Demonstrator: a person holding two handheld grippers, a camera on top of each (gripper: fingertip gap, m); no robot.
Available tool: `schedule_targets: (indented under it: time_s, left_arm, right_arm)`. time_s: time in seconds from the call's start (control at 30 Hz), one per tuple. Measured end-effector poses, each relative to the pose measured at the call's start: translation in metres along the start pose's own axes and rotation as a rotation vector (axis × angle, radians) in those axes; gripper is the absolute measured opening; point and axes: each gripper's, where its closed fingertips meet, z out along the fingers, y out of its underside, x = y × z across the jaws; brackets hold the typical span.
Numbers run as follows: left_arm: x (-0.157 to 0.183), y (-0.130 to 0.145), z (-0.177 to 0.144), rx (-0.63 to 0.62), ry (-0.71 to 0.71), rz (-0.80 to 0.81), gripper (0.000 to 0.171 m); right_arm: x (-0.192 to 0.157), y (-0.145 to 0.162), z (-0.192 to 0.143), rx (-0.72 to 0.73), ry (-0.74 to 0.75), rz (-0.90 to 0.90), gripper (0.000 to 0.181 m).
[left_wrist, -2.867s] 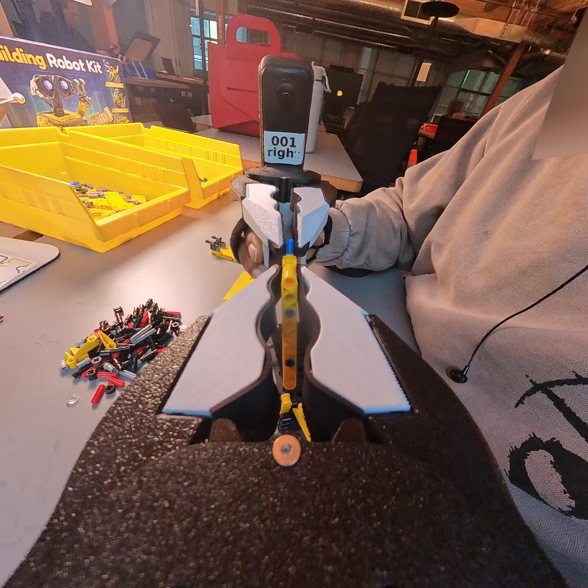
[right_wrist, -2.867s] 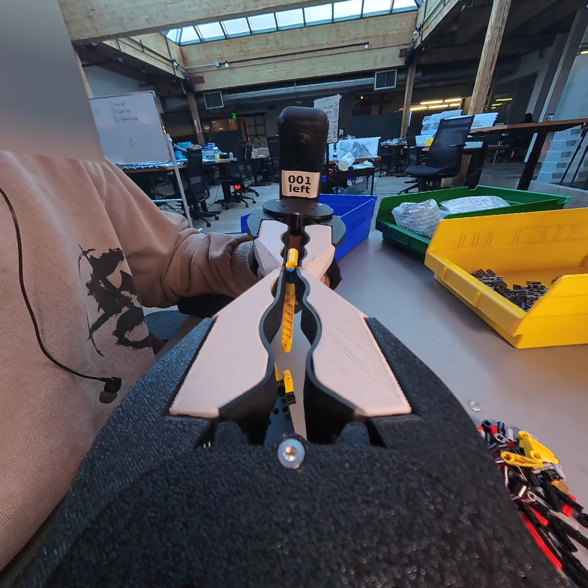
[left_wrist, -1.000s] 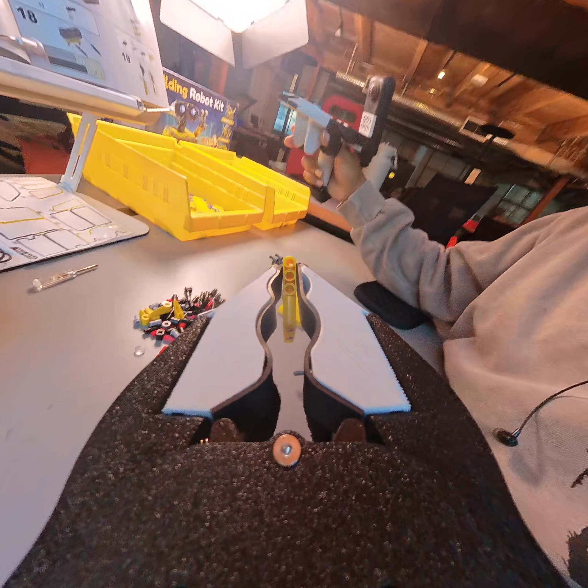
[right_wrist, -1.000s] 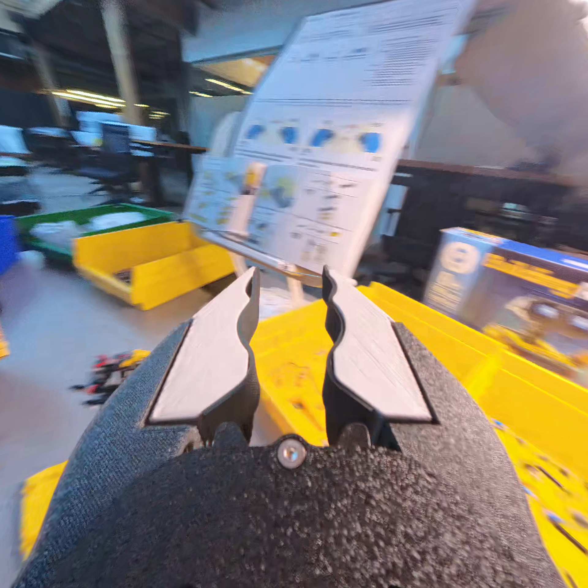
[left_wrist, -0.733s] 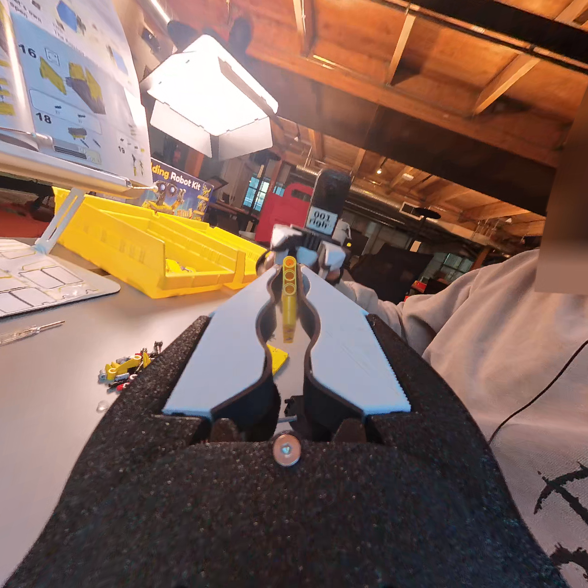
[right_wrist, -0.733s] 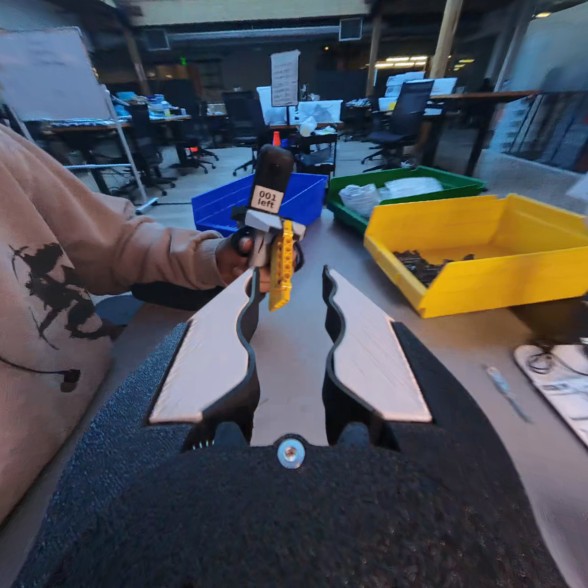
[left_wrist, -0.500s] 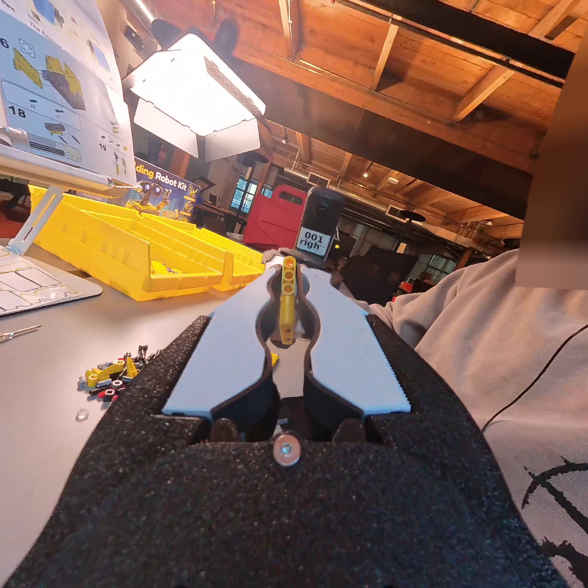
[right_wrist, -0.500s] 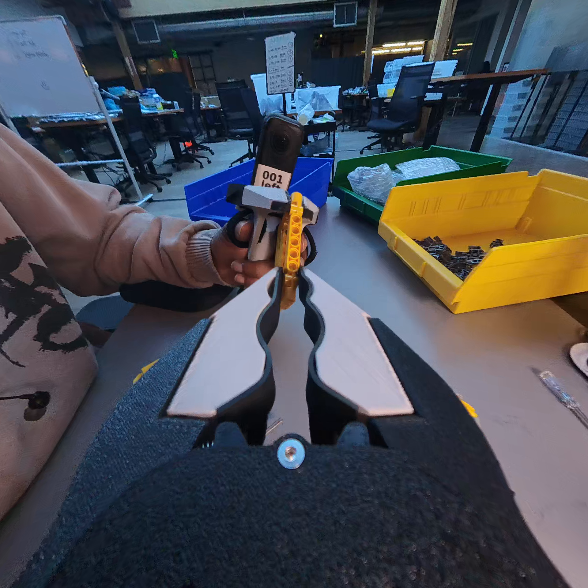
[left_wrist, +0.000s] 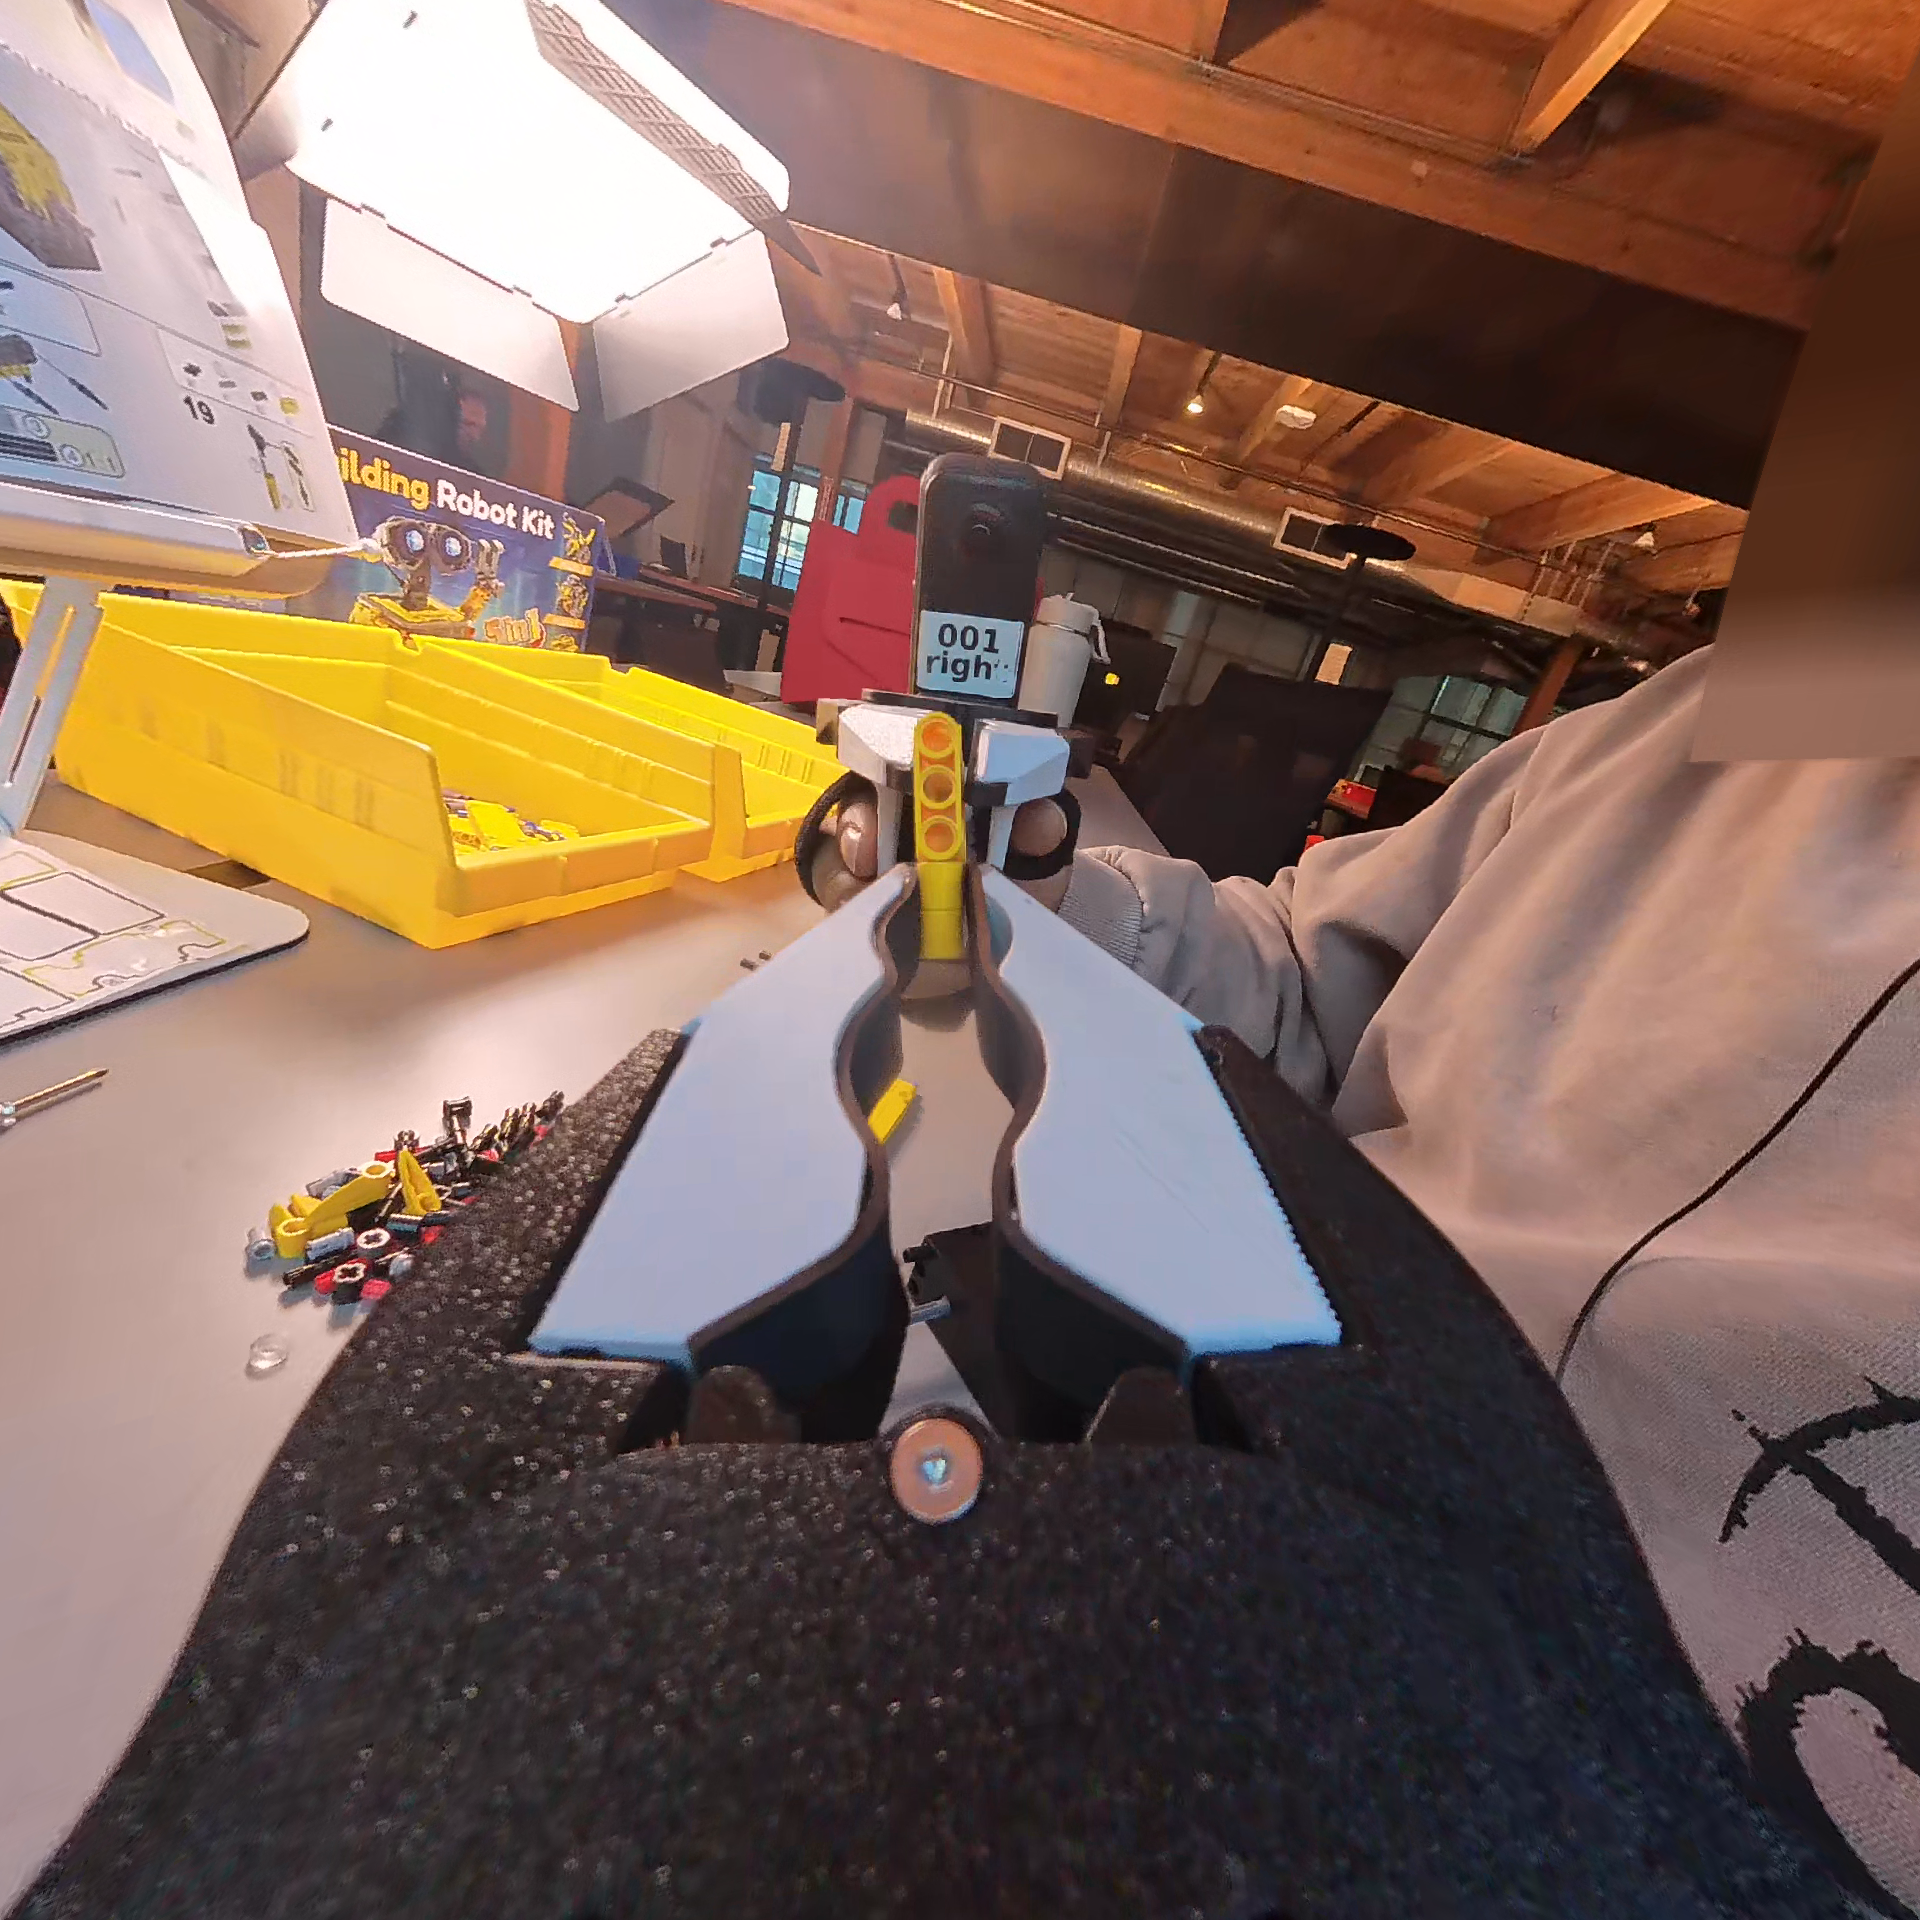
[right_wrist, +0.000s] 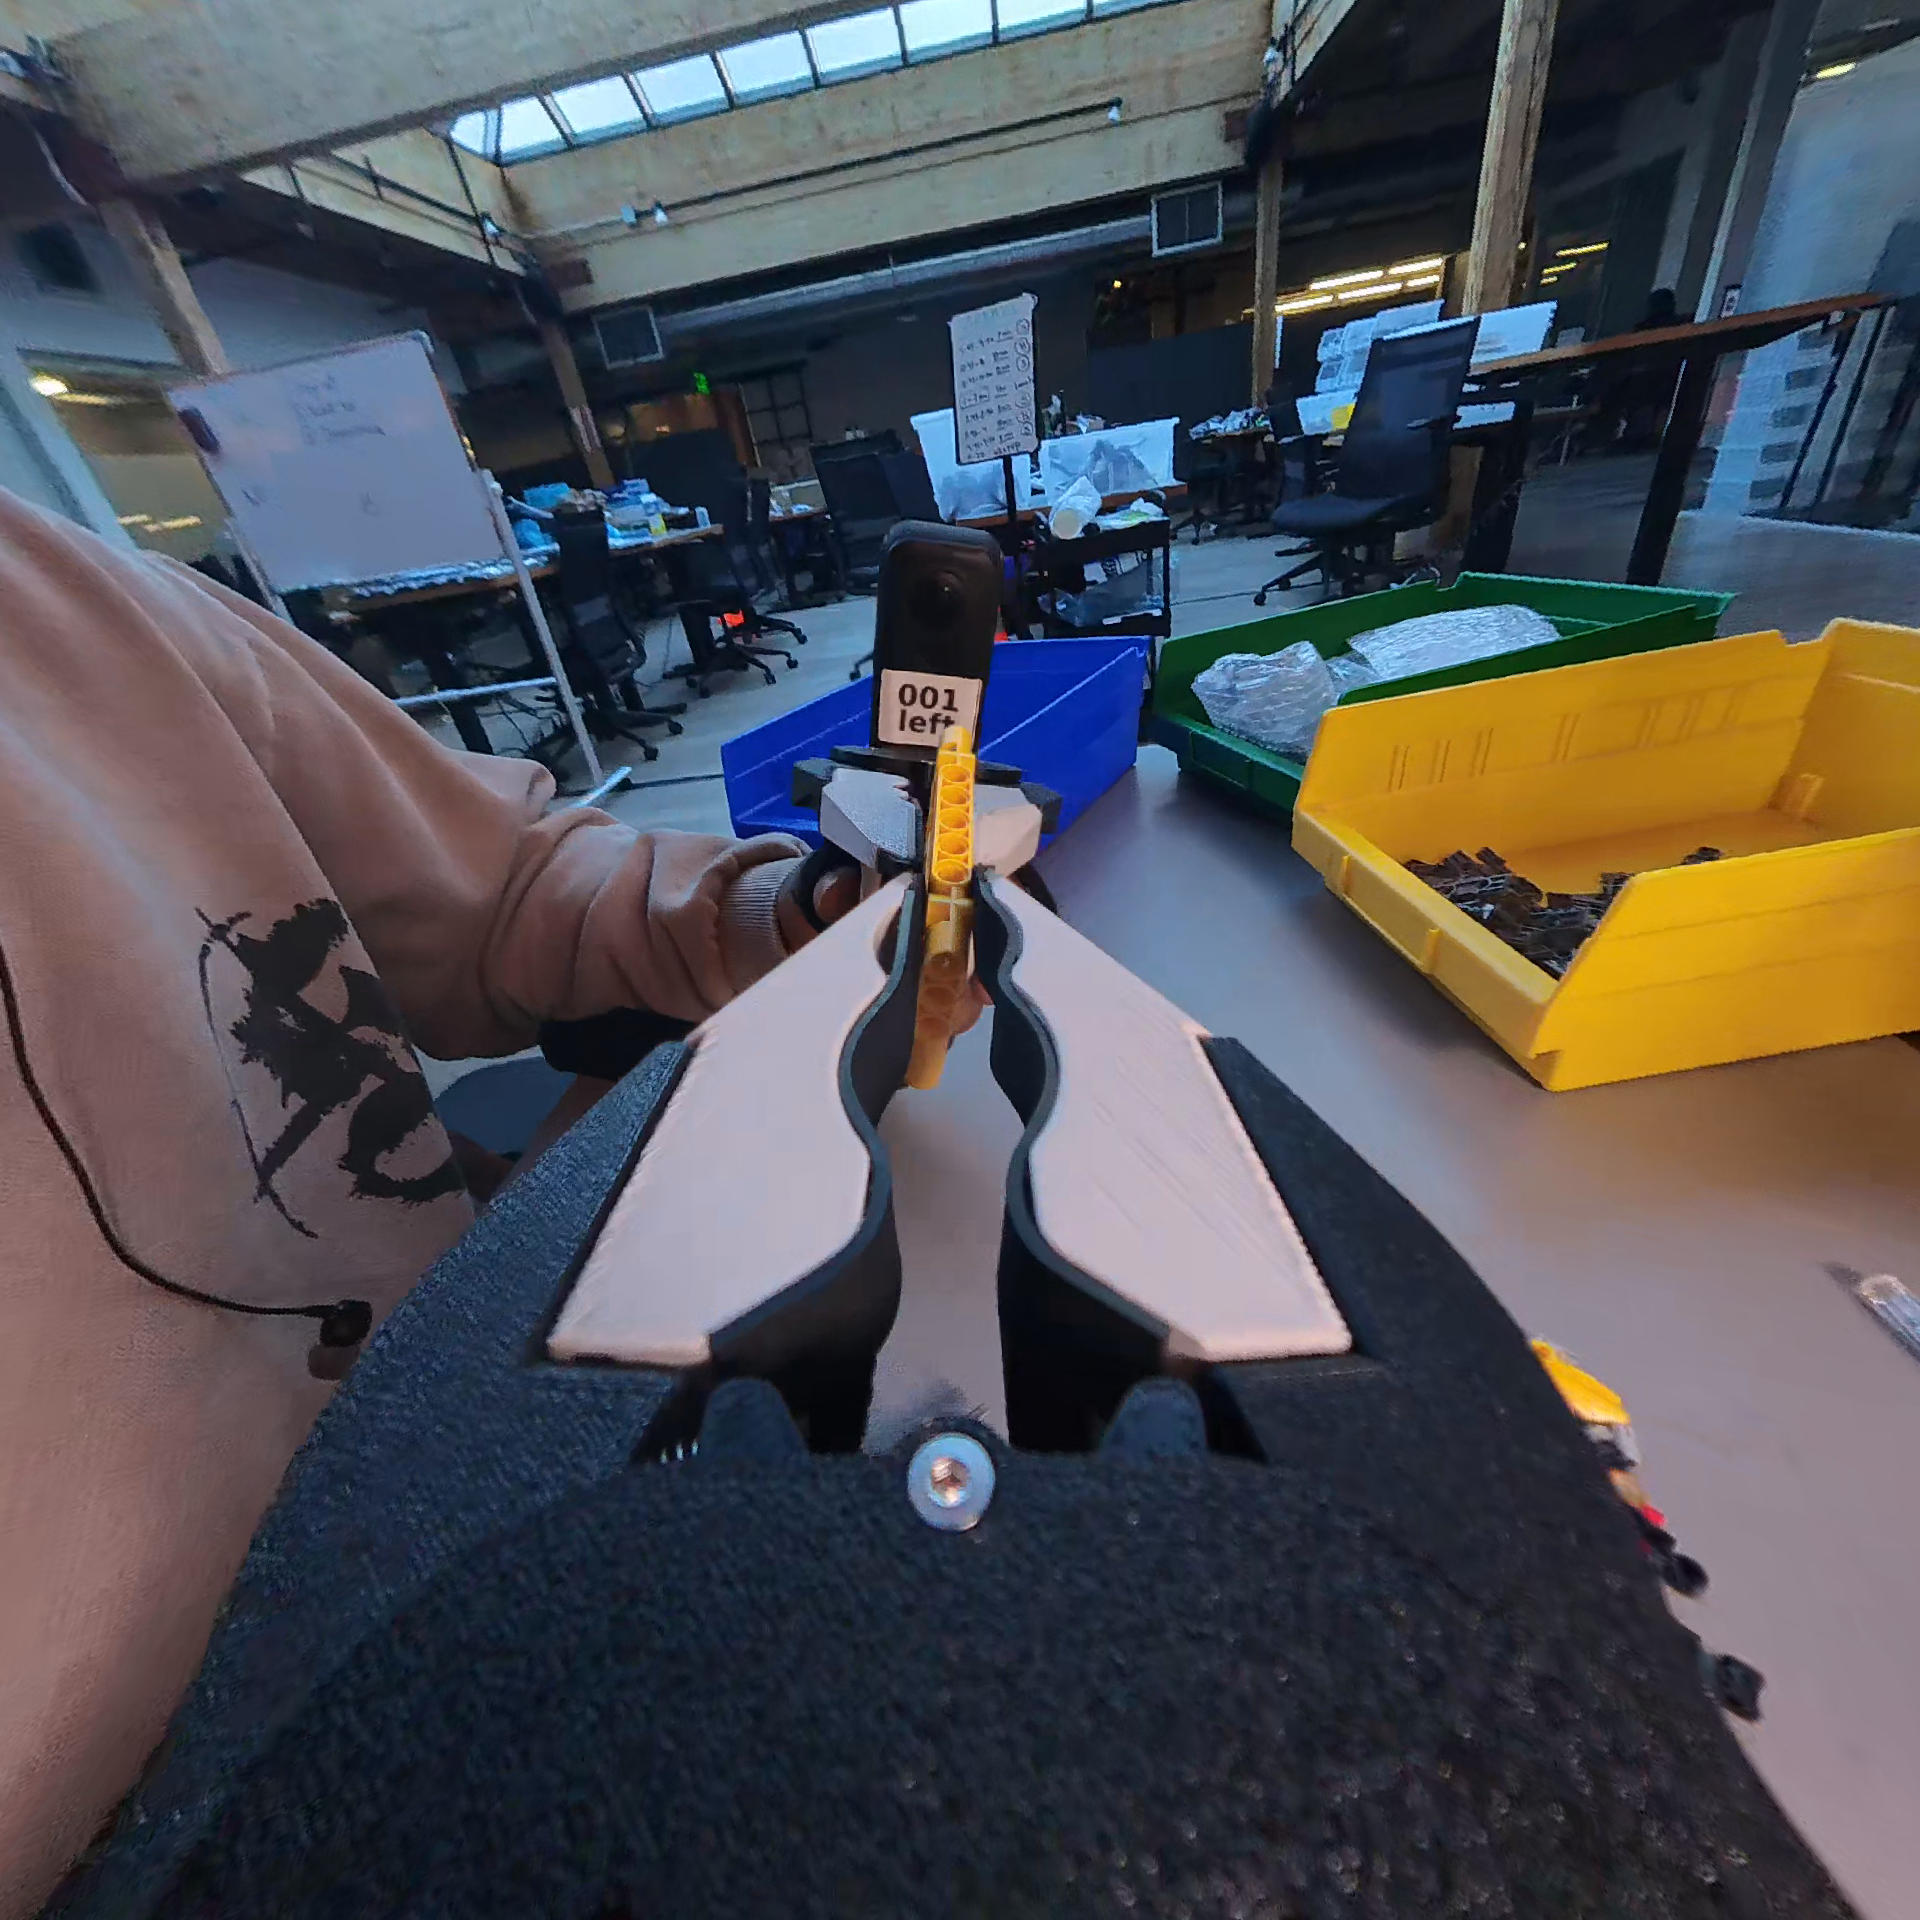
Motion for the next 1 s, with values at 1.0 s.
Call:
schedule_targets:
  time_s: [1.0]
  left_arm:
    - [-0.006,0.025,0.002,-0.139,0.043,-0.249,0.029]
  right_arm:
    - [0.016,-0.005,-0.017,-0.073,0.062,0.147,0.006]
